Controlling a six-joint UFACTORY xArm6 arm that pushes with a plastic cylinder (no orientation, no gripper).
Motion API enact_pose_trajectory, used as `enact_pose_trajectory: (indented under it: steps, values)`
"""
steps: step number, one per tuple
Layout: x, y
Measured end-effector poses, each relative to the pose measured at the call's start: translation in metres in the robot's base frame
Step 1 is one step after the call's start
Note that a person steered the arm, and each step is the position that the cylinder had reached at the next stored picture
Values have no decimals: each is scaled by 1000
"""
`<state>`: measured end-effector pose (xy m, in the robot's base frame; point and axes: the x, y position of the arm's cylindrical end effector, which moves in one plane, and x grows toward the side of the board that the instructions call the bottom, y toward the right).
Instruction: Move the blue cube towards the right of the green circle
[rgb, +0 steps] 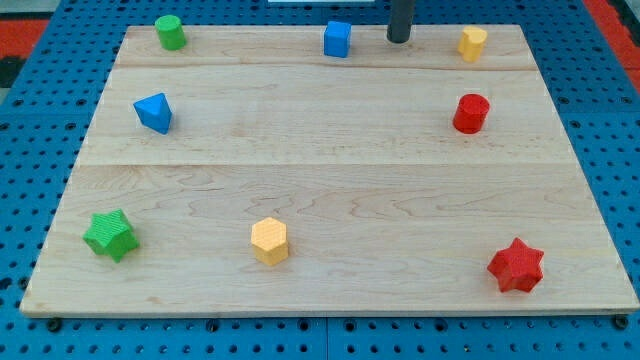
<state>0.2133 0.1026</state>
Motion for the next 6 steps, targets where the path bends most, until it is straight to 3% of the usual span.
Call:
enact_pose_trajectory:
  steps: [3, 5, 6]
  values:
    - [1, -131]
    - [58, -121]
    - [53, -156]
